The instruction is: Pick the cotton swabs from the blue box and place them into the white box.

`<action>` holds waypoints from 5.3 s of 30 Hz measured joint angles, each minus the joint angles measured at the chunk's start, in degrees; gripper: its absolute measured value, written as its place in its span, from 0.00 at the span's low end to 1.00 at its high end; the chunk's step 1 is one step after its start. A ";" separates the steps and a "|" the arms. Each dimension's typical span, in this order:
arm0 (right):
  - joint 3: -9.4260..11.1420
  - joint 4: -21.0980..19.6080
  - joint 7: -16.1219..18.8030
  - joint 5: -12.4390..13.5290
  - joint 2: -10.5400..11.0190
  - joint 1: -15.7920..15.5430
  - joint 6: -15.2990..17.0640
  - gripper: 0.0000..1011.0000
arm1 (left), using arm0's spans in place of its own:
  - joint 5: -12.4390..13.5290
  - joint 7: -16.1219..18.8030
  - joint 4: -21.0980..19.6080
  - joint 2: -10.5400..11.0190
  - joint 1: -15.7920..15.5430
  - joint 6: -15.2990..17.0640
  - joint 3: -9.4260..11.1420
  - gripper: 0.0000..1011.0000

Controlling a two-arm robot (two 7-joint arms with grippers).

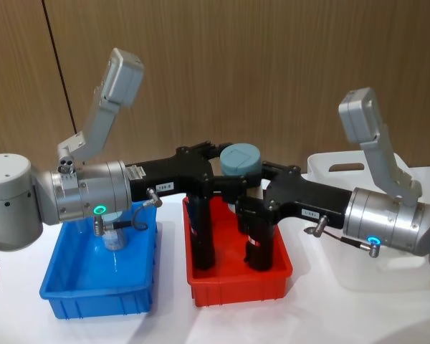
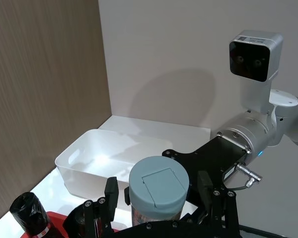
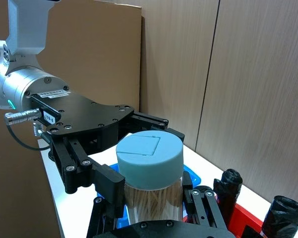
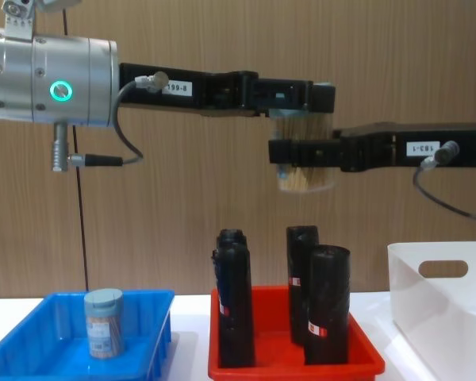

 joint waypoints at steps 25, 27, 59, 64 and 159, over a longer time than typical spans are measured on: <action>0.93 3.19 -3.91 0.97 2.00 -0.84 -1.67 0.65 | -0.03 -0.03 -0.01 0.00 0.00 0.00 0.00 0.99; 1.06 3.60 -4.34 1.06 2.15 -0.88 -1.89 0.65 | -0.03 -0.03 -0.01 0.00 0.00 0.00 0.00 0.99; 3.32 21.18 -18.62 -1.24 1.74 3.24 -7.53 0.65 | -0.02 -0.02 0.00 0.00 0.00 0.00 0.00 0.99; 3.17 28.10 -19.70 -2.81 0.49 6.27 -8.38 0.65 | -0.02 -0.02 0.00 0.00 0.00 0.00 0.00 0.99; 7.04 1.95 -35.70 -0.51 4.64 -9.19 -12.70 0.99 | 0.76 2.28 -0.55 0.02 1.08 -1.06 0.14 0.99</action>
